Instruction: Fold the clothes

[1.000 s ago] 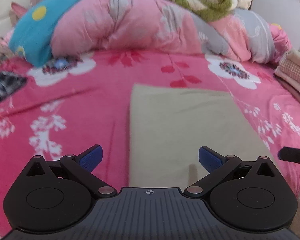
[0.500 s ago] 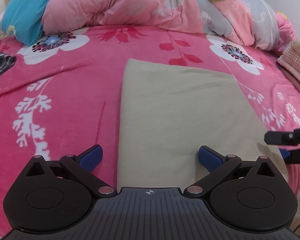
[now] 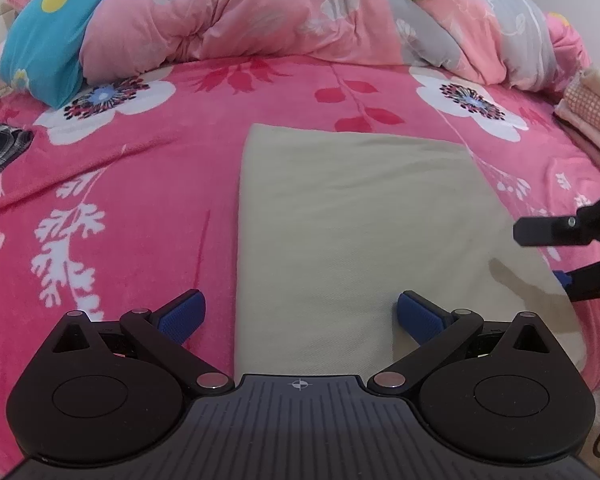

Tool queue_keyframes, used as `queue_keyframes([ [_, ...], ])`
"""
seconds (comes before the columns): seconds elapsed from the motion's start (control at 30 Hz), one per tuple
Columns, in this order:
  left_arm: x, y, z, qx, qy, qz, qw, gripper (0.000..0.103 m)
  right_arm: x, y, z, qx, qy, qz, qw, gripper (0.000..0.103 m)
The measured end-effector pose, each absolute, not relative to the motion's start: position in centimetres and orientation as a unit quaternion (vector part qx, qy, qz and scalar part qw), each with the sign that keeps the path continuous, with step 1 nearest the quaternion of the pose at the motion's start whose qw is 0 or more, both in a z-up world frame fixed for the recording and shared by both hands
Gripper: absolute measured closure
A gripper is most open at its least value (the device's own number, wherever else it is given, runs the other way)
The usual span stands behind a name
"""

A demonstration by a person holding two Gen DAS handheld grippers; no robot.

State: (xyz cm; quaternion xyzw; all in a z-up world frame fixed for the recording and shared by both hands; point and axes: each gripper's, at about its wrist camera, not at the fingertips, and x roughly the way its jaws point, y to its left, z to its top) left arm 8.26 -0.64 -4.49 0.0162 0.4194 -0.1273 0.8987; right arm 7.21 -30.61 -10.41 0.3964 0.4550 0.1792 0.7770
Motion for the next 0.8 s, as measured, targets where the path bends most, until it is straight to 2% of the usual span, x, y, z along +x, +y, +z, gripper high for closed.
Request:
queue_keyframes([
  [0.1, 8.2, -0.8, -4.5, 0.019, 0.419, -0.125, 0.899, 0.000, 7.6, -30.5, -10.5, 0.400, 0.452, 0.189, 0.775, 0.012],
  [0.8, 8.1, -1.5, -4.3, 0.043, 0.417, -0.125, 0.899, 0.000, 9.7, -30.3, -11.3, 0.411, 0.436, 0.215, 0.771, 0.007],
])
